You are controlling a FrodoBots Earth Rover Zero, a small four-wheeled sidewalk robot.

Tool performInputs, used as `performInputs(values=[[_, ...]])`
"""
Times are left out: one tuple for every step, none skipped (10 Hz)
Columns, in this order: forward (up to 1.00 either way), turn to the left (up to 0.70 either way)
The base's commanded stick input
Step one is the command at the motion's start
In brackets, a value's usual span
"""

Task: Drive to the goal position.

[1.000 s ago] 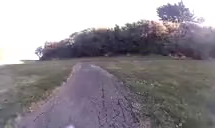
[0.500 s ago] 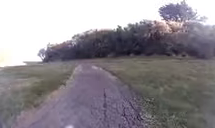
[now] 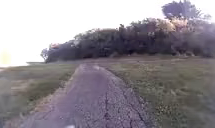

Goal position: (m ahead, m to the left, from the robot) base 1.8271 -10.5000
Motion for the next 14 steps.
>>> performInputs(values=[[0.70,0.14],[0.70,0.14],[0.70,0.14],[0.70,0.14],[0.70,0.14],[0.70,0.14],[0.70,0.14],[0.70,0.14],[0.70,0.14],[0.70,0.14],[0.70,0.14],[0.70,0.14],[0.70,0.14],[0.70,0.14]])
